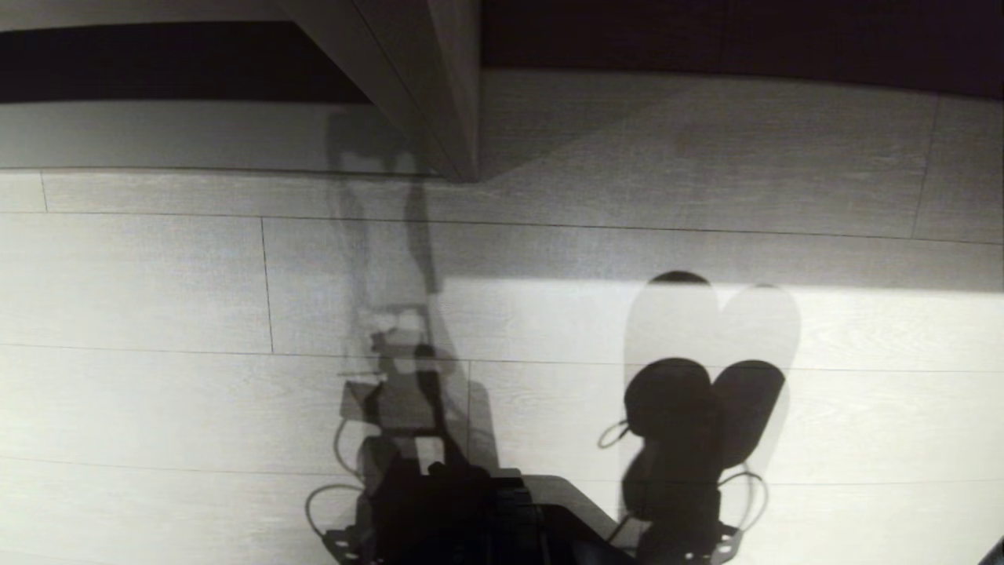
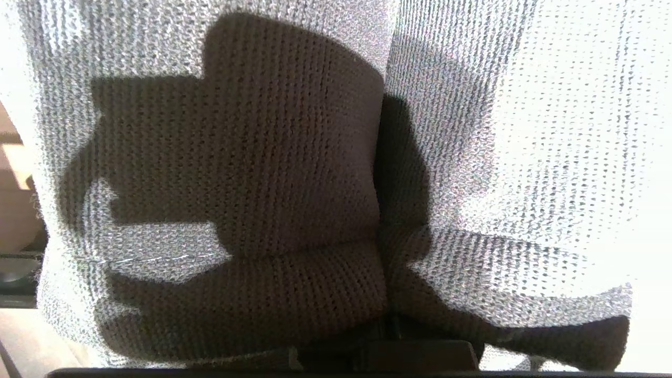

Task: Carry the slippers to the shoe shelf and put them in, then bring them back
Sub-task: Place the slippers into the shoe cabinet

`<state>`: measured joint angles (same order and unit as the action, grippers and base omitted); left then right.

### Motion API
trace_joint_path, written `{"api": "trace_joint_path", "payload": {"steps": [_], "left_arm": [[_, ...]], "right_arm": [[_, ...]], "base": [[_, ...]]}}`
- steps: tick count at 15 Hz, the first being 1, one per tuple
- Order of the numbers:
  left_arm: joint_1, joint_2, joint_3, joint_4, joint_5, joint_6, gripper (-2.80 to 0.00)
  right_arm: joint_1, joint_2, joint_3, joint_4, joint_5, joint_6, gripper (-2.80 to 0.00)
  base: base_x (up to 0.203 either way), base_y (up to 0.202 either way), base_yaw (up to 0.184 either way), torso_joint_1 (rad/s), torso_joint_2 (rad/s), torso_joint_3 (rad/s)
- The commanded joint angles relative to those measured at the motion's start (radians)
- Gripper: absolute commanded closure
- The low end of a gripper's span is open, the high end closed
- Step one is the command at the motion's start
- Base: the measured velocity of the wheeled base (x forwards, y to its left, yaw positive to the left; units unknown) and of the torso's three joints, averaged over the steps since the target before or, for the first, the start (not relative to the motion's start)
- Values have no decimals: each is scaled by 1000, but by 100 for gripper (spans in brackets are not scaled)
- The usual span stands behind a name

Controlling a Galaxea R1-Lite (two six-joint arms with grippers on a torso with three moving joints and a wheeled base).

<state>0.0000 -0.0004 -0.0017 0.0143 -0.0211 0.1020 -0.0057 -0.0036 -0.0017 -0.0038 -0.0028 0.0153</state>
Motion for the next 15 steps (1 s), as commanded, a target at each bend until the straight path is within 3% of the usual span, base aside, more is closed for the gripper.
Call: {"api": "trace_joint_path", "payload": {"steps": [1, 15], "left_arm": [[0, 0, 0, 0, 1, 1, 0], [0, 1, -1, 1, 1, -17, 0]], "right_arm": [[0, 2, 0, -1, 0, 0, 0], [0, 2, 0, -1, 1, 0, 0]], "base": [[0, 0, 0, 0, 0, 0], [0, 0, 0, 2, 3, 164]]}}
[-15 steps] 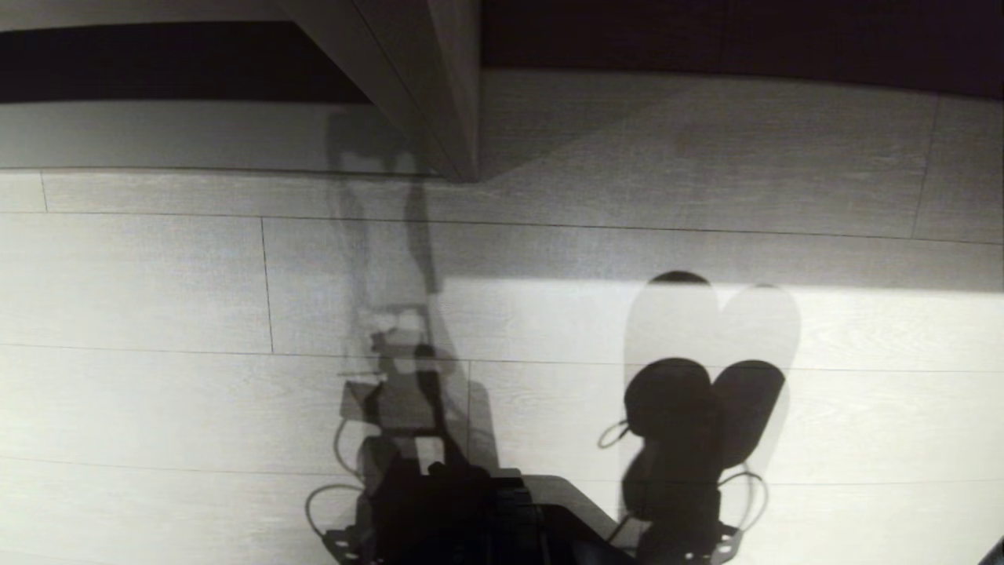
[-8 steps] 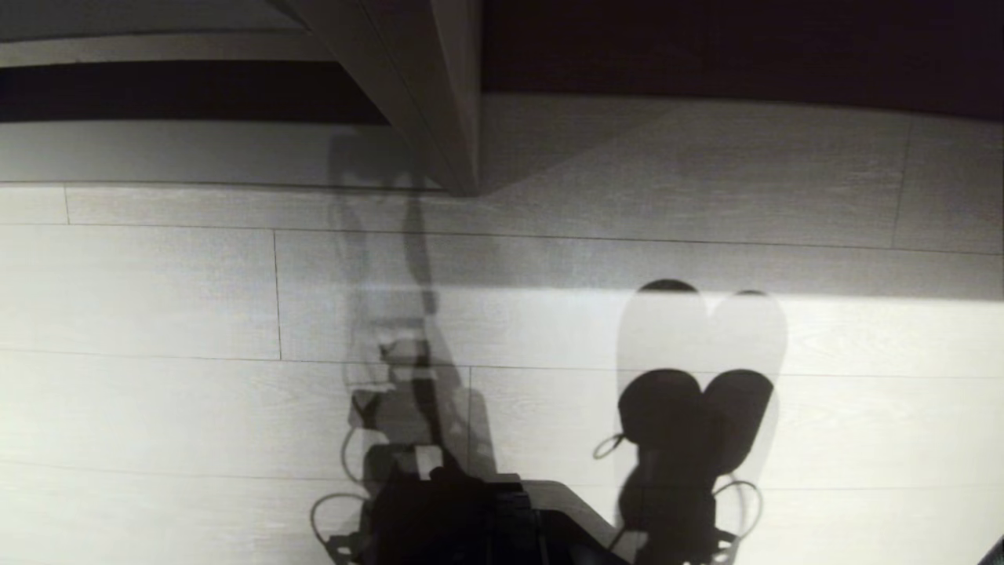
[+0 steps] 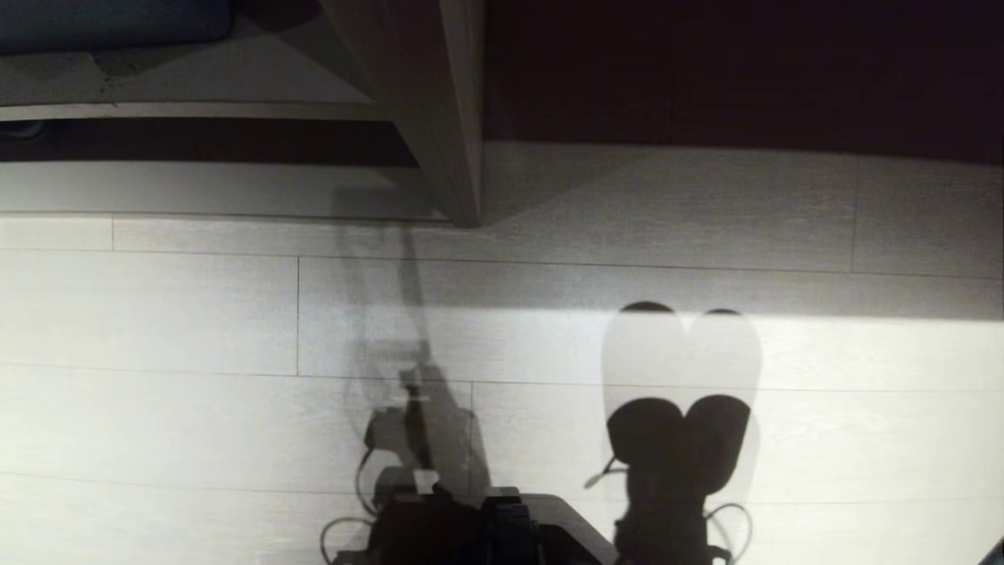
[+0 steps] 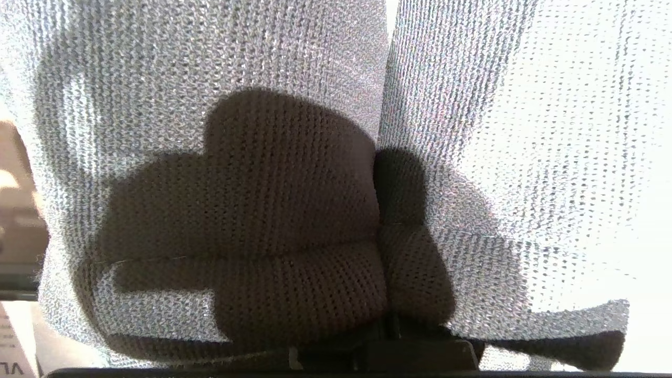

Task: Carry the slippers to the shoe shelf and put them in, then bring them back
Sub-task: Place the slippers into the shoe cabinet

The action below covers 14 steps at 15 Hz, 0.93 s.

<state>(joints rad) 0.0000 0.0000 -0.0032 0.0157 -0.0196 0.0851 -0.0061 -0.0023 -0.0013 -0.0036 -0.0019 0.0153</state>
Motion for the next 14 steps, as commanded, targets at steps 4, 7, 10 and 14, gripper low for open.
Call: {"api": "trace_joint_path", "payload": {"steps": [4, 7, 10, 14], "left_arm": [[0, 2, 0, 0, 1, -11, 0], [0, 2, -1, 0, 1, -13, 0], [0, 2, -1, 0, 1, -13, 0], [0, 2, 0, 0, 1, -11, 0]], "right_arm": [[0, 1, 0, -1, -1, 0, 0], [0, 1, 0, -1, 0, 0, 0], [2, 1, 0, -1, 0, 0, 0], [0, 1, 0, -1, 0, 0, 0]], "base": [[0, 0, 0, 2, 2, 196], [0, 0, 0, 3, 3, 202], [0, 0, 0, 4, 0, 204], [0, 0, 0, 3, 1, 202]]}}
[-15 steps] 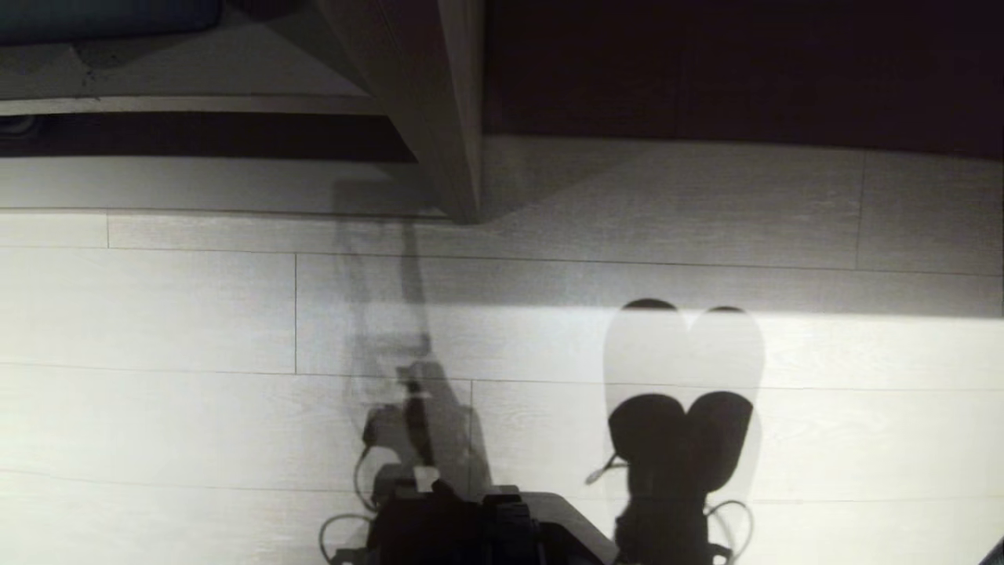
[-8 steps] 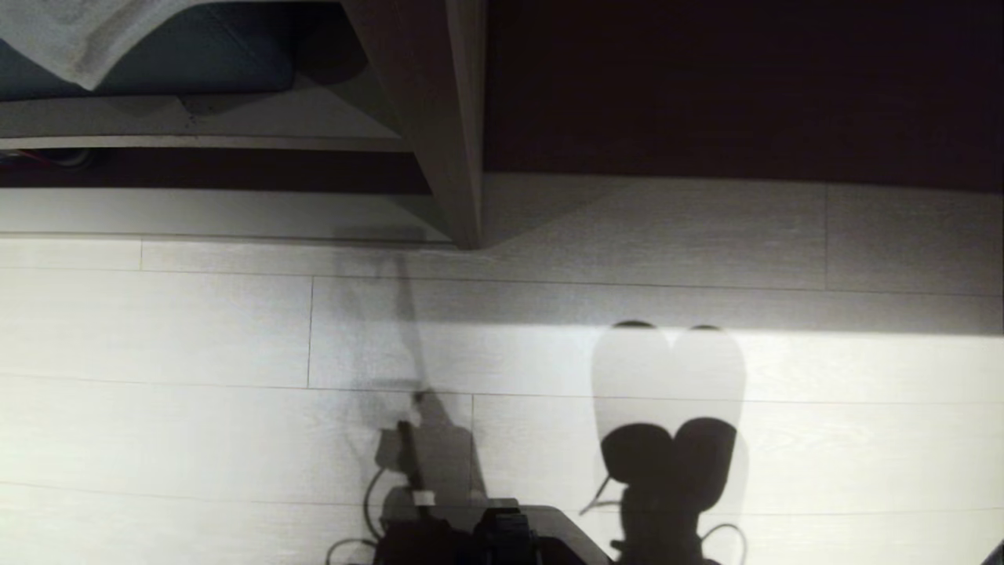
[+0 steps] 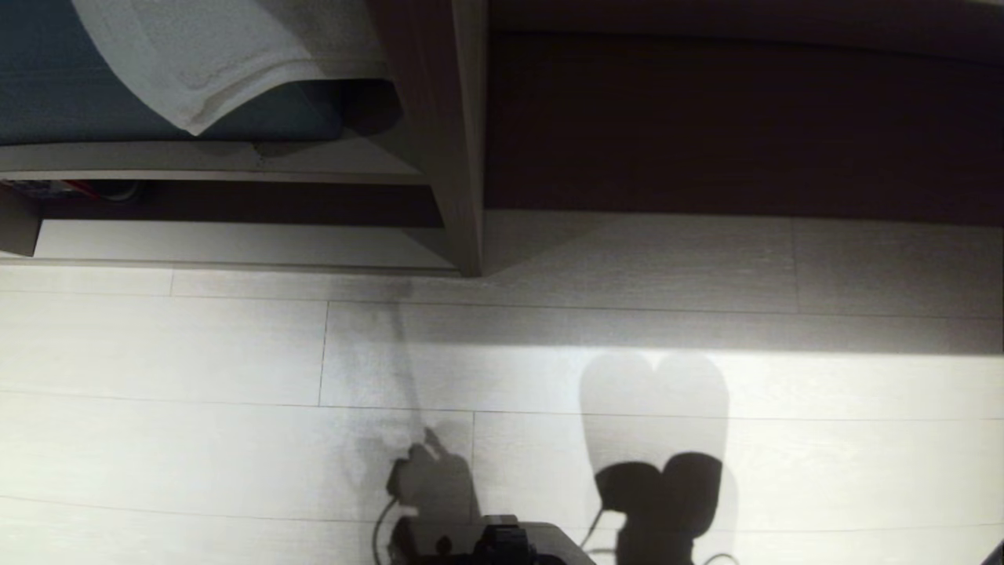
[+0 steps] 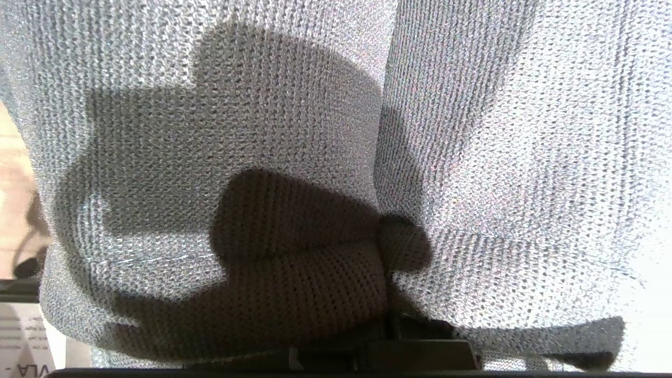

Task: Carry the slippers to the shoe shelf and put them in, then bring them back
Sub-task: Place the slippers into the shoe cabinet

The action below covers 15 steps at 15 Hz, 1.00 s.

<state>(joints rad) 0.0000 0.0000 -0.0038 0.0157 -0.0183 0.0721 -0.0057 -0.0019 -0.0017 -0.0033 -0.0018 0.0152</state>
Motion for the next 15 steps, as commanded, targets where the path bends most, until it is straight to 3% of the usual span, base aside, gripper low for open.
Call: {"api": "trace_joint_path", "payload": {"steps": [1, 15], "left_arm": [[0, 2, 1, 0, 0, 0, 0], [0, 2, -1, 3, 0, 2, 0]], "right_arm": [[0, 0, 0, -1, 0, 0, 0], [0, 0, 0, -1, -1, 0, 0]], "base": [[0, 0, 0, 3, 3, 195], [0, 0, 0, 3, 2, 203]]}}
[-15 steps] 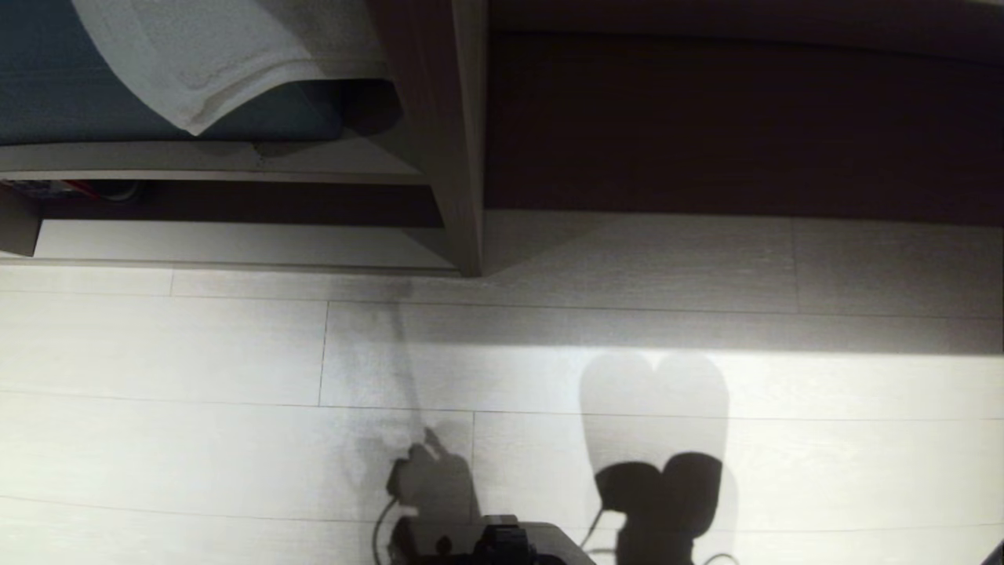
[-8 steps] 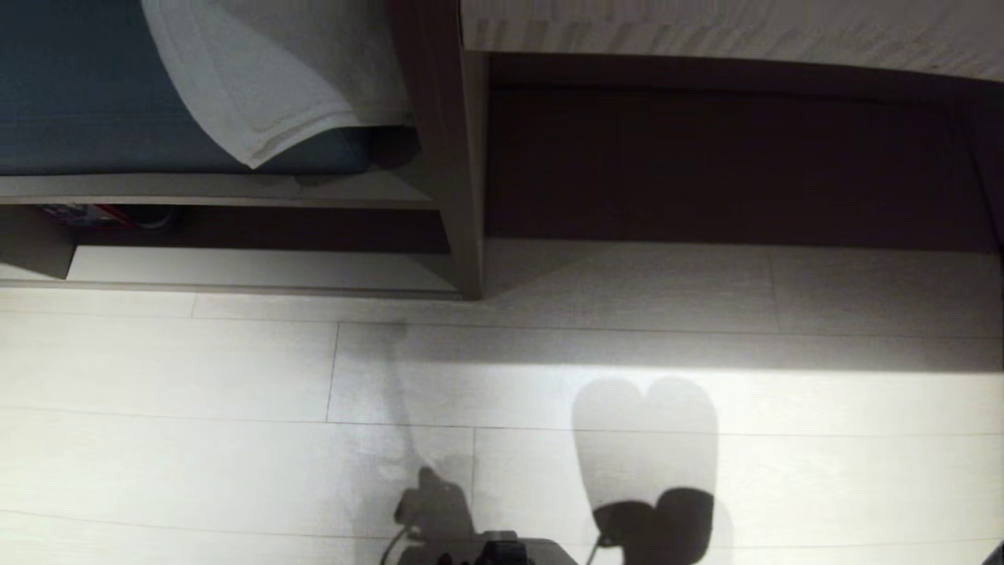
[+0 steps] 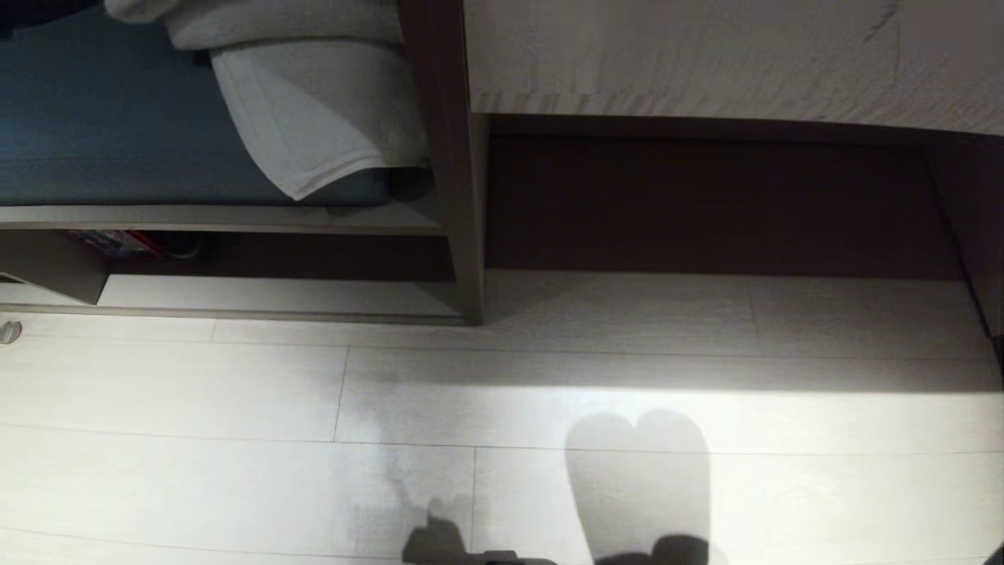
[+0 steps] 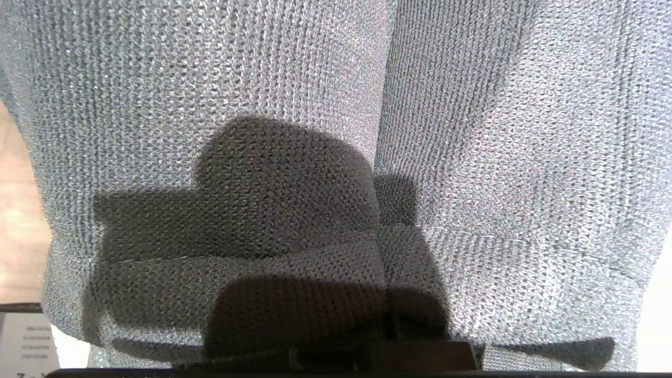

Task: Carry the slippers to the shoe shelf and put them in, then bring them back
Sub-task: Place the slippers into the shoe cabinet

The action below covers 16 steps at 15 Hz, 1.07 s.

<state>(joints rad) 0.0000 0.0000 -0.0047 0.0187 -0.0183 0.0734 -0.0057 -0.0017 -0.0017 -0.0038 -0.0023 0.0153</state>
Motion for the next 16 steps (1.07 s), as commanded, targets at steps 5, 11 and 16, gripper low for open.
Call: {"api": "trace_joint_path", "payload": {"steps": [5, 11, 16], "left_arm": [[0, 2, 0, 0, 0, 2, 0], [0, 2, -1, 0, 0, 2, 0], [0, 2, -1, 0, 0, 2, 0]], "right_arm": [[0, 0, 0, -1, -1, 0, 0], [0, 0, 0, -1, 1, 0, 0], [0, 0, 0, -1, -1, 0, 0]], "base": [[0, 0, 0, 2, 2, 206], [0, 0, 0, 3, 0, 199], [0, 0, 0, 3, 2, 202]]}}
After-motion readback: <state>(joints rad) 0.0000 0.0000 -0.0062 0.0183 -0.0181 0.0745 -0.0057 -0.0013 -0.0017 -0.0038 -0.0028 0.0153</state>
